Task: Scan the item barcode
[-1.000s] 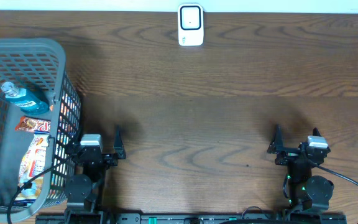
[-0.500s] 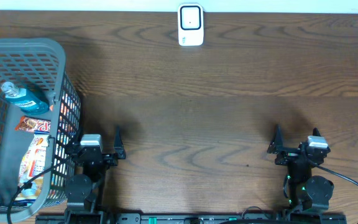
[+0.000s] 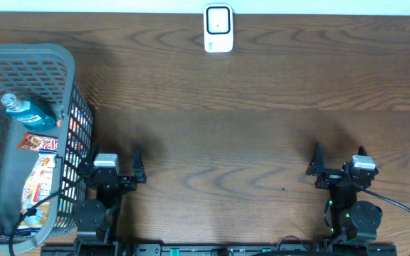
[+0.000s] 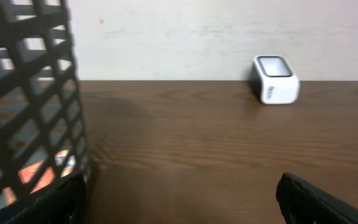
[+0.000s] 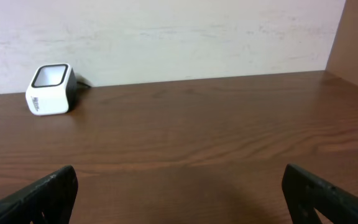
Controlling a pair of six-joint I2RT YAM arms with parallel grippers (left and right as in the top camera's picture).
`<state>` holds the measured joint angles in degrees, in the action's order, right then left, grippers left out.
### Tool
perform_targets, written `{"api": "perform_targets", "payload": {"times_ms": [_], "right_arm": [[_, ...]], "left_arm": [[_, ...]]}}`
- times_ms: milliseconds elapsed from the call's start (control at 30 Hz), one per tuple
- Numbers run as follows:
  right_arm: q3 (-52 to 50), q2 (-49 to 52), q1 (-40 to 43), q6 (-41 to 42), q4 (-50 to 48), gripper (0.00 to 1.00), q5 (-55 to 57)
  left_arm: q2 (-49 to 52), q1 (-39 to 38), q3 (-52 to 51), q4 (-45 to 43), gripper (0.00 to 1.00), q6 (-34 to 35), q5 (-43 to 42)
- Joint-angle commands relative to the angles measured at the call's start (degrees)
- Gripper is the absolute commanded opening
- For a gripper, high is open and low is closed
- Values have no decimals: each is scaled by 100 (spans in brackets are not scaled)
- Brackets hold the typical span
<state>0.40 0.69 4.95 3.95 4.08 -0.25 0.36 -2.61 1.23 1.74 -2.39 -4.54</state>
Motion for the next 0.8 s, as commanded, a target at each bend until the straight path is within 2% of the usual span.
{"api": "perform_targets", "payload": {"times_ms": [0, 267, 767], "right_arm": [[-9, -37, 33, 72, 24, 99, -15], [-9, -37, 33, 72, 24, 99, -15], [-9, -37, 33, 72, 24, 99, -15]], "left_arm": [[-13, 28, -74, 140, 98, 116, -935], [-13, 28, -15, 138, 98, 168, -2022], [162, 28, 977, 116, 98, 896, -2647]]}}
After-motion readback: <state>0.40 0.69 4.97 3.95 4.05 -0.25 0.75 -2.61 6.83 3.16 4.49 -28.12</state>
